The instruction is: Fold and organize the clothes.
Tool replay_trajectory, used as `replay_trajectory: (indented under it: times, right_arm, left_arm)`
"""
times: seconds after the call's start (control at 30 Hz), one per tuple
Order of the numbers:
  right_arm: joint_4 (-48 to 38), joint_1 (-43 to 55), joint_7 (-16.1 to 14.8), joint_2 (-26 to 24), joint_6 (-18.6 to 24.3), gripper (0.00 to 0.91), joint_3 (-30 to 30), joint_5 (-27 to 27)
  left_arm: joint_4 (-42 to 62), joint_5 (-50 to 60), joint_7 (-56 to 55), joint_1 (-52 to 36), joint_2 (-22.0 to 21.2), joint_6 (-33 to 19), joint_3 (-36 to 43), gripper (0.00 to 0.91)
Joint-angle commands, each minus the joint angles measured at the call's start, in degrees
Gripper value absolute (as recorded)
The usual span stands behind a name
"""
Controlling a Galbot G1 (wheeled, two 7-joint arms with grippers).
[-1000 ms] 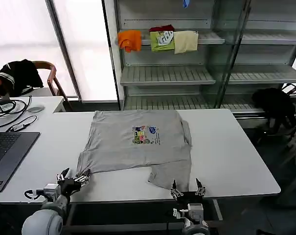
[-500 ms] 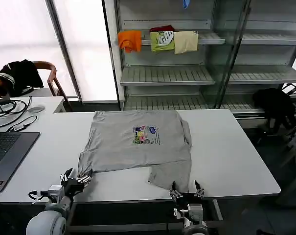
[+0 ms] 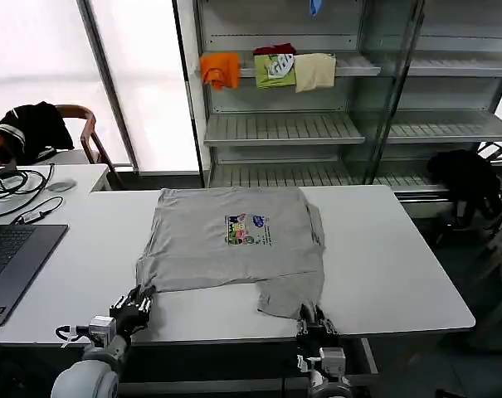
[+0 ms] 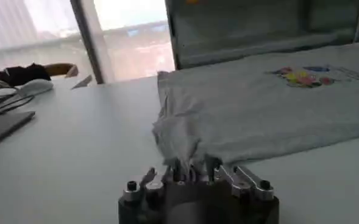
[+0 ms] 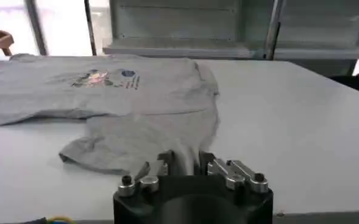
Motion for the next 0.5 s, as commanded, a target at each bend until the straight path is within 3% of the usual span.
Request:
replay_trajectory:
  times: [0.03,0.3,0.5]
  right_arm:
    - [0.0,-0.3,-0.4,0.0,1.0,0.0,0.2,0.5]
    - [3.2,-1.4,-2.5,-0.8,3.1,0.0,1.5,1.0]
    - [5.7,-1.3,-4.7,-1.9,7.9,0.0,3.0,0.6]
  left_arm:
    - [0.2,0.2,-0.1,0.2,-0.4,-0.1,-0.2,0.02]
    - [-3.3,-0.8,-0.6,1.1,-2.3,-1.4,-1.0,0.02]
    - [-8.4,-4.2,-0.9,2.4,-2.9,-1.6,-3.5,0.02]
